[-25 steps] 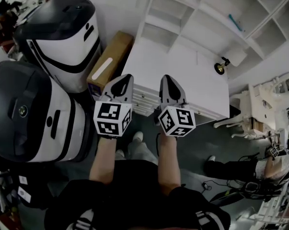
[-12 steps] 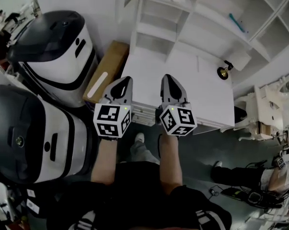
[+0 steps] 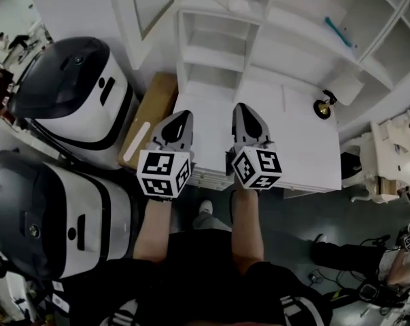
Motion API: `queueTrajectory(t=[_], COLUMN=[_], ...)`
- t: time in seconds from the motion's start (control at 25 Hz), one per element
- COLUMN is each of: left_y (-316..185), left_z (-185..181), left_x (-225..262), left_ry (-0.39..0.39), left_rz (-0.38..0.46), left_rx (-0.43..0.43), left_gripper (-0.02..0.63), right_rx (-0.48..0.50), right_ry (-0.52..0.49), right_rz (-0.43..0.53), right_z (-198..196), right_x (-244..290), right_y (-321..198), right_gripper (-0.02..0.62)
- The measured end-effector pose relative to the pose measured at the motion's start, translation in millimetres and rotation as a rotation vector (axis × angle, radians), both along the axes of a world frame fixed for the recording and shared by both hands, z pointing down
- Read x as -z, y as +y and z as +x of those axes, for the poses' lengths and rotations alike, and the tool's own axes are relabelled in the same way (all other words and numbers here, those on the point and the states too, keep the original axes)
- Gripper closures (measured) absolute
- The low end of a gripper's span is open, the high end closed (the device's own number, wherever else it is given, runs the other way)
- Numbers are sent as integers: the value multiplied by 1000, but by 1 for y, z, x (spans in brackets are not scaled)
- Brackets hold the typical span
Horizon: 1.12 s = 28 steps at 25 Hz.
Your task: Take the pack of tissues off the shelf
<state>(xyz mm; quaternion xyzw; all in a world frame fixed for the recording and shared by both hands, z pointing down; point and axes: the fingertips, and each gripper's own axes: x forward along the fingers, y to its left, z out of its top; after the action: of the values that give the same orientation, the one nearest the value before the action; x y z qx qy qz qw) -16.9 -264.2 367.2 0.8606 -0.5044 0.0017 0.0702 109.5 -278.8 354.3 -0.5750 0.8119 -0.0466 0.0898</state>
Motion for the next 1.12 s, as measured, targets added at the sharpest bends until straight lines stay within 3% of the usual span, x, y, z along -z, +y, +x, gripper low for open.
queueTrajectory(t=[0.48, 0.8, 1.12], left_y=[-60, -87, -103], left_z=[40, 42, 45], left_x=[26, 14, 11], left_ry=[8, 4, 17], left_rz=[72, 41, 40], left_rx=[21, 49, 28], left_gripper=[595, 595, 595], right_rx=[57, 119, 114], right_ry=[43, 67, 74], right_rz=[45, 22, 44], right_z=[32, 26, 26], right_x=[23, 10, 15], right_y=[-60, -83, -97], right_gripper=[577, 575, 569])
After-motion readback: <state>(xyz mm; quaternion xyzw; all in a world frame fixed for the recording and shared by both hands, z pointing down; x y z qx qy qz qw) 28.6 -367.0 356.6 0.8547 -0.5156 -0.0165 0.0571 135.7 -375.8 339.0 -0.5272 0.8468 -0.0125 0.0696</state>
